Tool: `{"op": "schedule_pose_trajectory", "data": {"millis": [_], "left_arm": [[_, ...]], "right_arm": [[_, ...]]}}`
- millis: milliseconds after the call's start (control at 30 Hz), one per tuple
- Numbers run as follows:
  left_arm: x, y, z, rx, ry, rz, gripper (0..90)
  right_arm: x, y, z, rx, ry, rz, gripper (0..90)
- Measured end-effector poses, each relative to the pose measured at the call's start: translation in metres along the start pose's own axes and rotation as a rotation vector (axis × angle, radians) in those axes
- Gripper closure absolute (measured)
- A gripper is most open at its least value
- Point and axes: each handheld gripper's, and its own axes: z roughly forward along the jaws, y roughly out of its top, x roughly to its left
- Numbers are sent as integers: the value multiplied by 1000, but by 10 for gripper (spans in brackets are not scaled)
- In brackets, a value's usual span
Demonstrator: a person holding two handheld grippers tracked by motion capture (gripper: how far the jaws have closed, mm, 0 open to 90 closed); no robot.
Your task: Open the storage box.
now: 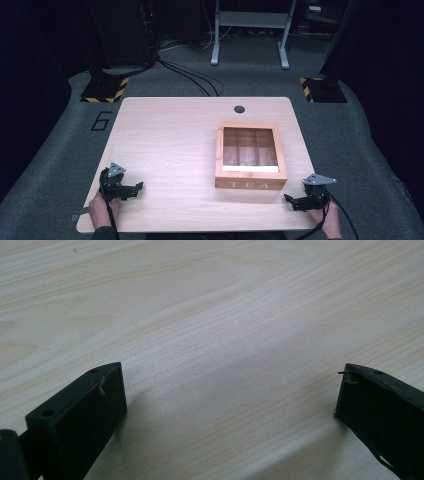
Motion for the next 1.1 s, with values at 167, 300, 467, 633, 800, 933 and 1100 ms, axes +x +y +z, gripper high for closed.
{"op": "schedule_pose_trajectory", "data": {"millis": [167,300,467,633,800,933,1100], "left_arm": [[-1,0,-1,5,4,-2,2],[-1,0,-1,3,6,-6,2],[0,2,1,5,-7,10,2],[1,2,2,1,-15,16,2],[0,2,2,2,-11,15,3],[0,3,2,2,-13,14,3],[0,3,2,2,-13,16,3]], "right_arm": [[0,0,0,1,-1,5,0],[0,0,0,2,-2,3,0],[0,0,0,-1,-4,3,0],[1,0,0,6,-7,3,0],[2,2,0,15,5,-15,0],[6,3,-5,0,30,-8,0],[14,8,-15,-47,71,-2,0]]}}
